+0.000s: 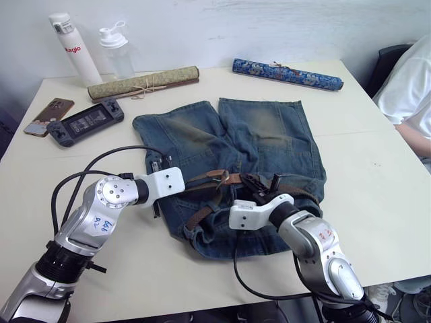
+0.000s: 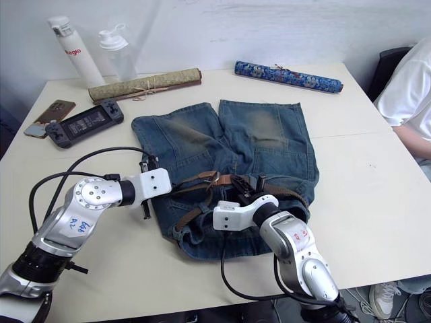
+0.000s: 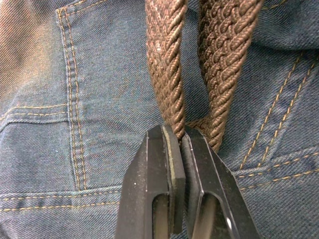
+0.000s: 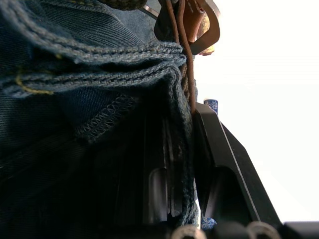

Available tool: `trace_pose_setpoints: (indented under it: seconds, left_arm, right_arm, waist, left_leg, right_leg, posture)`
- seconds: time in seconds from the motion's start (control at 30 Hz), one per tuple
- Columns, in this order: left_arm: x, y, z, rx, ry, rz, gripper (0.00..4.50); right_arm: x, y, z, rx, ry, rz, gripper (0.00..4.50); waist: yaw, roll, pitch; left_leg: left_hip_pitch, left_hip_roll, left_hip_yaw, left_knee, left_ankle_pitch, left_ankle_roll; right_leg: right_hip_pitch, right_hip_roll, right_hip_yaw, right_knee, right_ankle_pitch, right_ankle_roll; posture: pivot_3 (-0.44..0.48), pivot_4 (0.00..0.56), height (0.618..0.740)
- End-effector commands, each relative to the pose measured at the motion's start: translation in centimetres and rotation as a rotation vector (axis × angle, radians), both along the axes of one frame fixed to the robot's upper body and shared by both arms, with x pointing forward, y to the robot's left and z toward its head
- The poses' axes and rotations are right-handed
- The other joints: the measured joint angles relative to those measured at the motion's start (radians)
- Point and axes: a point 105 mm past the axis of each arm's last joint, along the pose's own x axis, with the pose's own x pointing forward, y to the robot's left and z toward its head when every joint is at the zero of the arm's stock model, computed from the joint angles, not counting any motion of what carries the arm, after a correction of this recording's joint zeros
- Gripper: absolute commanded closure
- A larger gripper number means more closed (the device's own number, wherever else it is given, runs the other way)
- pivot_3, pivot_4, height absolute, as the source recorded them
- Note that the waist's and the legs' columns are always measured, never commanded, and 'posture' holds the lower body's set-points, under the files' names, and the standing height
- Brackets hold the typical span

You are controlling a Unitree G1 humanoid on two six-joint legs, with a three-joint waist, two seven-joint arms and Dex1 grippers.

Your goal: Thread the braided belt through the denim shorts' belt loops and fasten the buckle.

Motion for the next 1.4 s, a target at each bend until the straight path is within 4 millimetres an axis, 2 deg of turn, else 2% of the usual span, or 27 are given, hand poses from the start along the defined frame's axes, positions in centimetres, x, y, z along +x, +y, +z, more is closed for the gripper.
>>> trace_pose_setpoints:
  seconds: [0.03, 0.3, 0.57, 0.73, 0.93, 1.07, 1.23, 1.4]
  left_arm:
    - [0.1, 0.6, 0.8, 0.043, -0.042, 0.001, 4.5]
    - [0.2, 0.6, 1.5, 0.079, -0.076, -0.033, 4.5]
    - [1.6, 1.1, 4.5, 0.27, -0.254, -0.14, 4.5]
    - [2.3, 0.7, 5.4, 0.318, -0.306, -0.19, 4.5]
    - [2.8, 0.1, 4.7, 0.304, -0.283, -0.197, 4.5]
    - [2.5, -1.2, 4.3, 0.279, -0.281, -0.234, 4.5]
    - [0.4, -3.4, 2.0, 0.177, -0.166, -0.31, 4.5]
    - [-0.9, -3.5, 0.6, 0.15, -0.086, -0.318, 4.5]
  right_arm:
    - [0.2, -0.5, 1.8, 0.03, -0.077, -0.016, 4.48]
    - [0.2, -0.9, 1.1, 0.012, -0.047, -0.034, 4.48]
    - [-0.1, 0.0, 1.2, -0.026, -0.055, 0.018, 4.48]
    - [-0.2, 0.8, 1.4, -0.065, -0.07, 0.063, 4.48]
    - [0.0, 1.3, 1.4, -0.087, -0.077, 0.085, 4.48]
    - [0.0, 1.4, 1.5, -0.051, -0.065, 0.078, 4.48]
    - [0.1, 1.4, 1.3, -0.029, -0.044, 0.065, 4.48]
    - [0.1, 1.2, 1.2, -0.006, -0.027, 0.046, 4.48]
  waist:
    - [0.0, 0.0, 0.0]
    - [0.0, 0.0, 0.0]
    - [0.001, 0.0, 0.0]
    - [0.0, 0.0, 0.0]
    - [-0.001, 0.0, 0.0]
    - [-0.001, 0.0, 0.0]
    - [-0.003, 0.0, 0.0]
    - [-0.007, -0.001, 0.0]
  left_leg:
    - [0.0, 0.0, 0.001, 0.0, 0.0, 0.0]
    - [0.0, 0.0, 0.002, 0.0, 0.0, 0.0]
    - [0.0, -0.001, 0.004, 0.0, 0.0, 0.0]
    - [0.001, -0.001, 0.005, 0.001, 0.0, 0.0]
    - [0.001, -0.001, 0.008, 0.001, 0.0, 0.0]
    - [0.001, 0.0, 0.008, 0.002, 0.0, 0.0]
    - [0.001, 0.0, 0.008, 0.003, 0.0, 0.0]
    - [0.001, 0.001, 0.008, 0.003, 0.0, 0.0]
  right_leg:
    - [0.0, 0.0, 0.0, 0.0, 0.0, 0.0]
    - [-0.001, 0.0, 0.002, 0.001, 0.0, 0.0]
    - [-0.002, 0.001, 0.003, 0.002, 0.0, 0.0]
    - [-0.003, 0.001, 0.004, 0.003, 0.0, 0.0]
    - [-0.004, 0.001, 0.005, 0.004, 0.0, 0.0]
    - [-0.005, 0.001, 0.006, 0.005, 0.0, 0.0]
    - [-0.005, 0.001, 0.006, 0.006, 0.0, 0.0]
    - [-0.004, 0.001, 0.006, 0.006, 0.0, 0.0]
  posture:
    - [0.0, 0.15, 0.737]
    - [0.0, 0.15, 0.737]
    - [0.0, 0.15, 0.737]
    - [0.0, 0.15, 0.737]
    - [0.0, 0.15, 0.737]
    - [0.0, 0.15, 0.737]
    - [0.0, 0.15, 0.737]
    - [0.0, 0.15, 0.737]
